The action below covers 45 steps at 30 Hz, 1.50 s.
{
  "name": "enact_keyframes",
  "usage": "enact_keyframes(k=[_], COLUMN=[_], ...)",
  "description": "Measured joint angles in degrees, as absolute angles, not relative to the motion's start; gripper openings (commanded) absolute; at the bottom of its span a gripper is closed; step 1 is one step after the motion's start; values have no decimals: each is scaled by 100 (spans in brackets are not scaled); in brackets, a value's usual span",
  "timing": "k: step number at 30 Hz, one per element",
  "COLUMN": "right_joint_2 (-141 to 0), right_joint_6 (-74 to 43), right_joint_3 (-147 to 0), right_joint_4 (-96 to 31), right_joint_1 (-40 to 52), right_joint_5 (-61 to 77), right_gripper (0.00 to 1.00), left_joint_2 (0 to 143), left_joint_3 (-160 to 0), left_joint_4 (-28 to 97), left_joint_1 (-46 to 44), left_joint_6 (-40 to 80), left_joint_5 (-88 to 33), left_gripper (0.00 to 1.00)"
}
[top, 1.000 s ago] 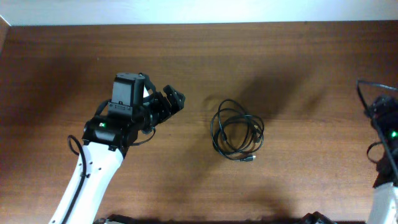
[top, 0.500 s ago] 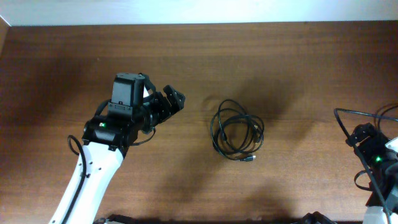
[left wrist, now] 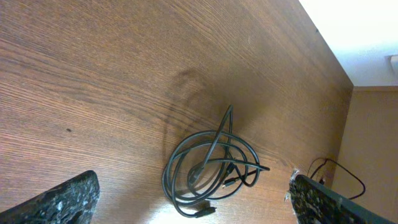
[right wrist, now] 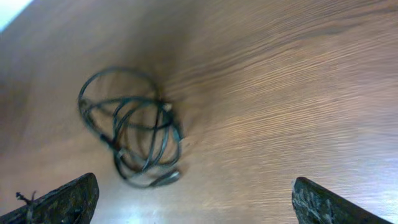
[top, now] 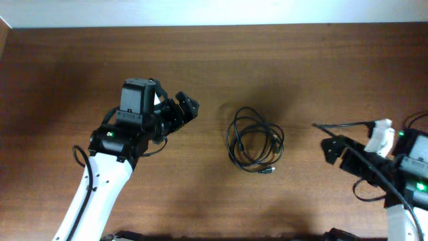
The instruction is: Untangle cables
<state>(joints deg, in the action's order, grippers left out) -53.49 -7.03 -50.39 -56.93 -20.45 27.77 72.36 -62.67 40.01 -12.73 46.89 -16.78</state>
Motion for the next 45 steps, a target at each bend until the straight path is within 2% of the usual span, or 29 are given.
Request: enact_keyframes(k=[4,13,22,28,33,39,40,42,43,44,45], right_joint_2=[-5881,-7769,-8919,-9159,-9212,-9181,-9155,-9111,-9120,-9168,-9203], right_joint_6=[-705,-932,-1066,-1090,-1804,-1970,-1981,-1999,-1981,-2008,-1997], right_joint_3=[-5039,-5039,-5039,-5035,-5035,-4539,-4469,-4351,-4298,-4200,-4156], right_joint_4=[-5395,-4501,-4058,-3778,-3778,-3395,-3159,-2884,-2808,-2764,-2718], right_joint_1=[-926,626,932,932,950,1201,1205,1210,1212,1210,1210], right_joint_5=[2805,2707,2687,2687,2685,2714,2757,2788,2762,2722,2705], right_gripper=[99,98,99,99,99,100,86,41,15,4,4], left_joint_2=[7236,7238,7238,7238,7238,7238,7238,7238,7238,7238,7238], left_joint_3=[-6267,-6270,-6267,-6267,-6267,-6267,-6267,-6267,-6270,-6267,-6267], left_joint_4=[3999,3999,4003,4003,4003,3994,3997,3997,3997,3988,3986], left_joint_1=[-1273,-1273,-1273,-1273,-1273,-1273,-1273,-1273,-1273,-1273,-1273], left_joint_6=[4689,4689,4689,4689,4689,4689,4689,4689,4689,4689,4689], left_joint_5=[-1678,-1675,-1675,-1675,-1675,-1675,-1675,-1675,-1675,-1675,-1675], left_gripper=[99,99,99,99,99,99,99,99,99,99,99])
